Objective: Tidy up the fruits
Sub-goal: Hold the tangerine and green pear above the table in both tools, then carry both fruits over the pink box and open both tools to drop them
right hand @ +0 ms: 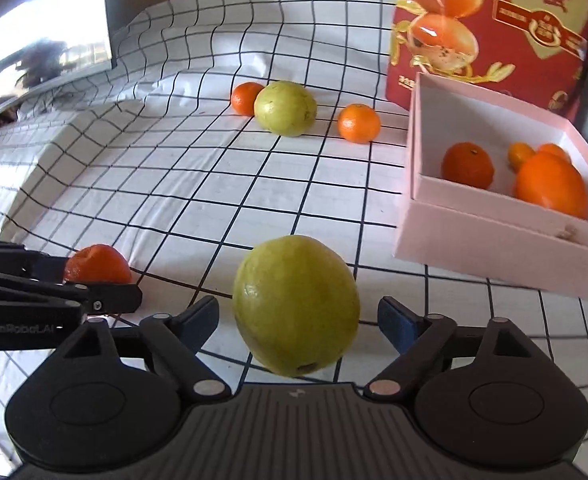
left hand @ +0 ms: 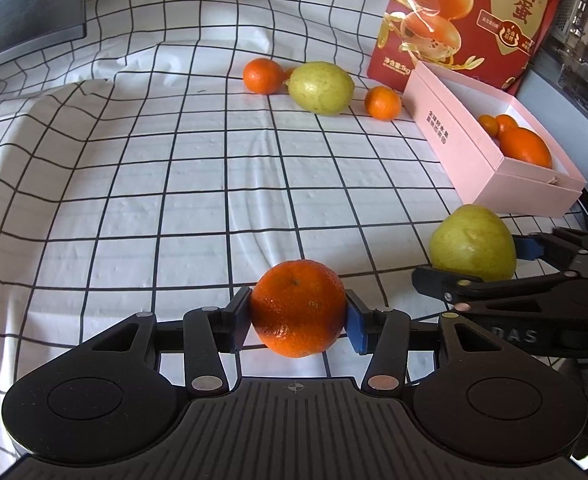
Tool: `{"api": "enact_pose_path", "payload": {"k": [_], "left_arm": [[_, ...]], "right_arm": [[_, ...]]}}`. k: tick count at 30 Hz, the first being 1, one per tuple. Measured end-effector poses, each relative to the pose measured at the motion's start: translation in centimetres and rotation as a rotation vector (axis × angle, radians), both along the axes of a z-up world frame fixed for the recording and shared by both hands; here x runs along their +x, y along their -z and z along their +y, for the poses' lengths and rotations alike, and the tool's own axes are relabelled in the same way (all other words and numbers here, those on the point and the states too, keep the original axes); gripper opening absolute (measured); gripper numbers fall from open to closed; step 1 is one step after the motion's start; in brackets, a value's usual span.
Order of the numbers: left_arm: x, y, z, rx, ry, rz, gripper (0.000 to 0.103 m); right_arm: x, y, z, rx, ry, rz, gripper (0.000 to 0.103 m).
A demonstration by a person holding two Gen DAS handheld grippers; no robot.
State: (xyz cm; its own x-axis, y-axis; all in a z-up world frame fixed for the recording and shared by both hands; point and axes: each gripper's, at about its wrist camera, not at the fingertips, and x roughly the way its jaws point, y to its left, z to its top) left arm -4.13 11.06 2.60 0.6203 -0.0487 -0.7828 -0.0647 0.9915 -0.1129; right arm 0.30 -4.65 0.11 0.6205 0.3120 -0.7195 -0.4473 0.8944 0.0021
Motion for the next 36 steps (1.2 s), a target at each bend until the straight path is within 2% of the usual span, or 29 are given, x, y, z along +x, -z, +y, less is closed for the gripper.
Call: {"api": "enact_pose_path", "payload": {"k": [5,9,18,27,29,33,36], "left_arm": [[0.0,0.0,0.0,0.002,-0.001,0.0,0.053],[0.0,0.0,0.0,0.003,-0.001,0.0,0.053],[0.0,0.1,-0.2,0.012,0.001,0.001,0.053],[0.4,0.0,-0.2,0.017,0.011,0.012,0.053],[0.5,0.0,-0.3,-0.015,0.035,0.009,0.053],[0.9,0.2,-2.4,0.003,0.097,0.016,0.052],[1.7,-0.1,-4.4,-0.02,0.147,0.012,0.052]], "right_arm": [[0.3,0.2,0.1,-0.01,-0.007,0.0,0.076],[0.0,-0.2,0.2,-0.009,-0.036,-0.001,0.062],[-1.6,-0.5,-0.9,-0.027,-0.038,0.015,0.061],[-3.1,-0.9,-5.4,-0.037,0.065,0.014,0.061],[-3.3,-1.0,-6.5,-0.046,0.094,0.006,0.061],[-3.5,-1.2,-8.8,-0.05,0.153,-0.004,0.061],[-3.3,-1.5,-10.7,-0.033,0.2,-0.005,0.061]]}}
